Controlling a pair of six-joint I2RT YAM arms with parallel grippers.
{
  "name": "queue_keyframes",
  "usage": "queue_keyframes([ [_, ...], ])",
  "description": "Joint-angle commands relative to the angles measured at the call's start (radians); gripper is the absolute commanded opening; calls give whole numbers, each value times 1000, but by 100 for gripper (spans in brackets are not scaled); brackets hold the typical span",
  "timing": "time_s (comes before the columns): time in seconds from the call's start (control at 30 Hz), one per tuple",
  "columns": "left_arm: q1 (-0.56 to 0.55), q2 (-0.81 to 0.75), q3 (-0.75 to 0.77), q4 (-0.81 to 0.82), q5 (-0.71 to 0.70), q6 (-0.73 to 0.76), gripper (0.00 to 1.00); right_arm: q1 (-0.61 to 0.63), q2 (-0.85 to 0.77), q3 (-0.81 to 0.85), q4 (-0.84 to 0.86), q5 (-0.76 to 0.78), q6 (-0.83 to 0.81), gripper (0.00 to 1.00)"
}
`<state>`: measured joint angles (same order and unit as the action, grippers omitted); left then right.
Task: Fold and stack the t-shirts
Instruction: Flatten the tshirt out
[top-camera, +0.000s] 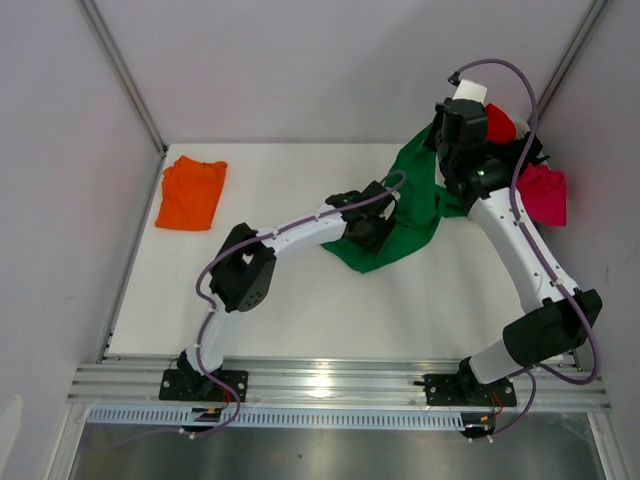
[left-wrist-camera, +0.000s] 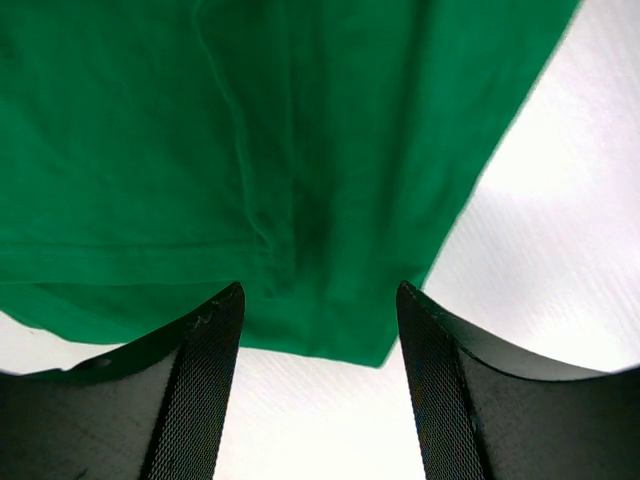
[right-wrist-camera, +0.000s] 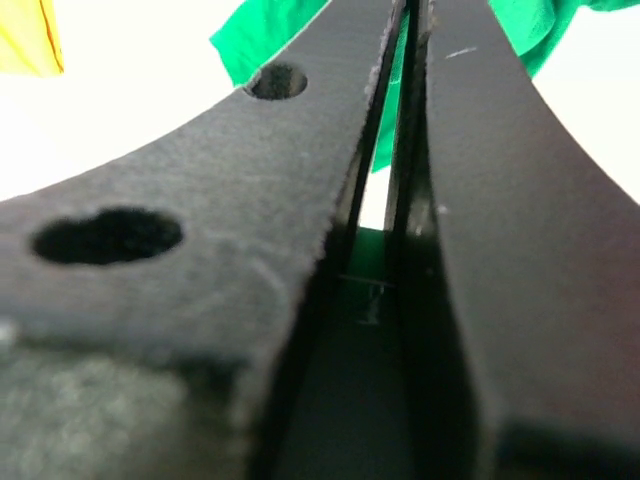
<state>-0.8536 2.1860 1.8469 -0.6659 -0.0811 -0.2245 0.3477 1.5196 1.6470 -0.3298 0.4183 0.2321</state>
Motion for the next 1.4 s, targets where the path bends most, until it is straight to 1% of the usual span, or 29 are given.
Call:
queue_keyframes([
  [0.0, 8, 27, 34, -3, -63, 24, 65, -15, -52, -4, 38, -12, -2, 0],
  [0.3, 24, 77, 66, -11, -45, 27, 65, -19, -49, -22, 41, -13, 6, 0],
  [0.43, 36, 80, 66, -8, -42, 19, 63, -26, -50, -44, 51, -18, 7, 0],
  [0.5, 39, 78, 64, -6, -42, 17, 51, -30, -52, -53, 54, -24, 10, 0],
  [0.53, 41, 78, 66, -6, -45, 10, 33, -30, -50, -55, 57, -26, 12, 0],
  [0.57, 42, 80, 64, -8, -51, 5, 20, -32, -52, -58, 61, -27, 13, 0],
  [0.63, 48, 80, 63, -8, -43, -2, 5, -32, -52, -64, 61, -30, 16, 0],
  [0.67, 51, 80, 58, -8, -43, -4, 1, -33, -50, -67, 66, -30, 18, 0],
  [0.9, 57, 67, 29, 6, -48, -9, 1, -33, -49, -82, 72, -41, 24, 0],
  [1.0, 64, 44, 35, -29, -89, -15, 0, -33, -52, -82, 74, -38, 21, 0],
  [1.03, 67, 9, 31, -44, -126, -16, 1, -35, -56, -82, 75, -36, 19, 0],
  [1.1, 89, -41, 22, -52, -147, -15, 1, -36, -61, -84, 78, -27, 12, 0],
  [1.13, 100, -99, 2, -49, -152, -21, 1, -42, -67, -82, 78, -23, 13, 0],
  [1.23, 155, -181, -9, -55, -151, -38, 1, -52, -76, -85, 84, -18, 9, 0],
  [1.27, 169, -222, -3, -67, -167, -38, 1, -59, -81, -85, 89, -16, 9, 0],
  [1.37, 212, -281, 20, -104, -224, -21, 1, -82, -90, -85, 87, -22, 12, 0],
])
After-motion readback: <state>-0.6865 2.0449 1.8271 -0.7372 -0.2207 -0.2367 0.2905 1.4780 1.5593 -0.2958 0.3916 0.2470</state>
